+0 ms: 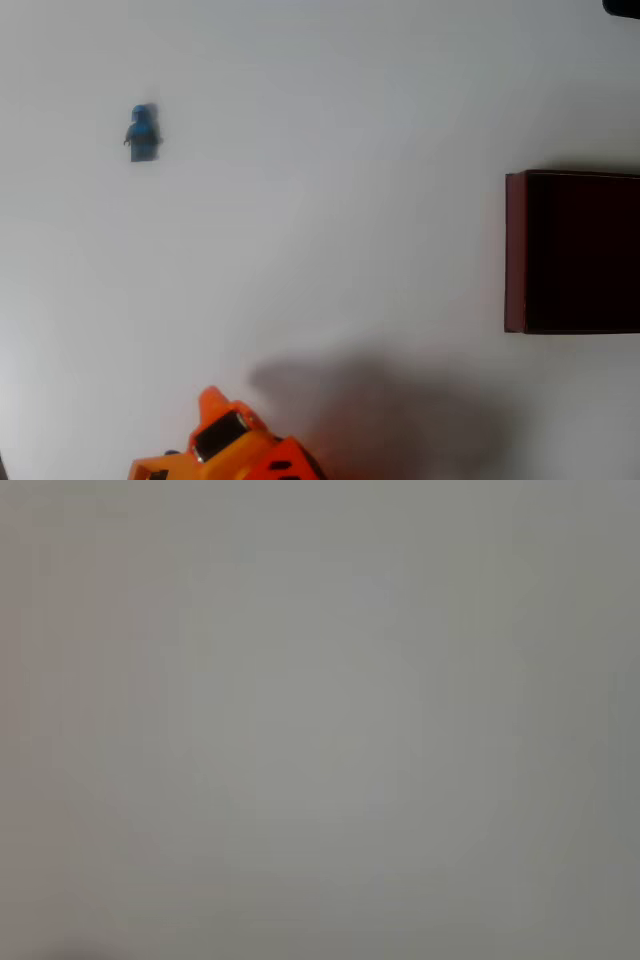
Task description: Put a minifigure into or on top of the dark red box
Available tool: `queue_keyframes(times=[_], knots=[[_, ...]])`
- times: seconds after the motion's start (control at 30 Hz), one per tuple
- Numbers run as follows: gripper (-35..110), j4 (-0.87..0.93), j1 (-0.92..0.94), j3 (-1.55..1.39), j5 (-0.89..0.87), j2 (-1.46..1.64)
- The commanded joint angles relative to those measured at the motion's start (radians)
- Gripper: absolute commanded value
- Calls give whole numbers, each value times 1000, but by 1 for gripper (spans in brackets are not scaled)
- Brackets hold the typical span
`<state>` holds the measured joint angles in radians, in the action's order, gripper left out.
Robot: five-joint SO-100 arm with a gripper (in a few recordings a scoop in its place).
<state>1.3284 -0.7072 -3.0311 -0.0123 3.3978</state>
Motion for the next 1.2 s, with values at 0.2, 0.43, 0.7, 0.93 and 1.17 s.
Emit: queue_keyframes(times=[0.2, 0.43, 0.7, 0.93, 1.17], knots=[[1, 31, -21, 11, 12, 14], [1, 31, -21, 11, 12, 14], [1, 31, -21, 11, 12, 14], [1, 31, -21, 11, 12, 14], [2, 31, 25, 11, -34, 14]])
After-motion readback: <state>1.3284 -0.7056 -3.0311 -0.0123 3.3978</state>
